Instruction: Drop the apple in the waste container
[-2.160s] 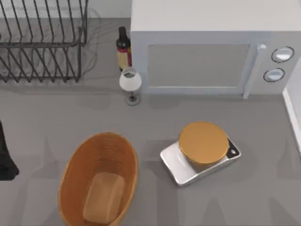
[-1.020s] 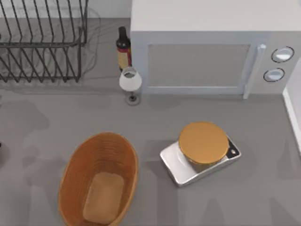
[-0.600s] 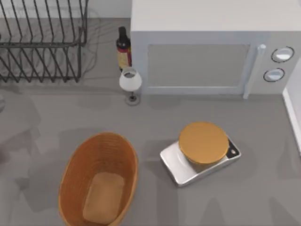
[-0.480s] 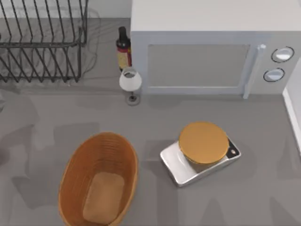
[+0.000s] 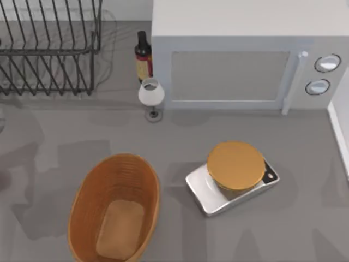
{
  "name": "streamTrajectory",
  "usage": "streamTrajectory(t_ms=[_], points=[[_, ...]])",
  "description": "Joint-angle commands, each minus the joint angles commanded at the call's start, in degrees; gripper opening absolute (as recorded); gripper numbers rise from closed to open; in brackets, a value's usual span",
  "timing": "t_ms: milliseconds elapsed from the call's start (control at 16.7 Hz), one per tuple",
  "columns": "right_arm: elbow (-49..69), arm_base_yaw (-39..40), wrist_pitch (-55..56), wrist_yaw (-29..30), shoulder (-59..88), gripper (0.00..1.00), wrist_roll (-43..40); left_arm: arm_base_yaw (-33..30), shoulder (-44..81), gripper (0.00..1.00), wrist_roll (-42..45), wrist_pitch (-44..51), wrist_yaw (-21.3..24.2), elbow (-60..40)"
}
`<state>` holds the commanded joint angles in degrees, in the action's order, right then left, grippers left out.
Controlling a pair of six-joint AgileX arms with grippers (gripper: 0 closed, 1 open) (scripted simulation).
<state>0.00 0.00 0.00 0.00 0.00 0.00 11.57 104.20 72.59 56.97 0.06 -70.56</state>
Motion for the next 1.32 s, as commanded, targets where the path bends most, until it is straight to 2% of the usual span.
streamTrajectory(t_ms=[420, 720, 1320], points=[[0.0, 0.0, 0.0, 0.0, 0.0, 1.00, 0.0, 0.3, 6.0, 1.00, 0.3, -13.6, 0.0, 7.3], [0.0, 0.0, 0.0, 0.0, 0.0, 1.00, 0.0, 0.3, 6.5, 1.00, 0.4, -14.3, 0.0, 7.8], [0.0, 0.0, 0.0, 0.0, 0.0, 1.00, 0.0, 0.3, 6.5, 0.25, 0.4, -14.3, 0.0, 7.8]])
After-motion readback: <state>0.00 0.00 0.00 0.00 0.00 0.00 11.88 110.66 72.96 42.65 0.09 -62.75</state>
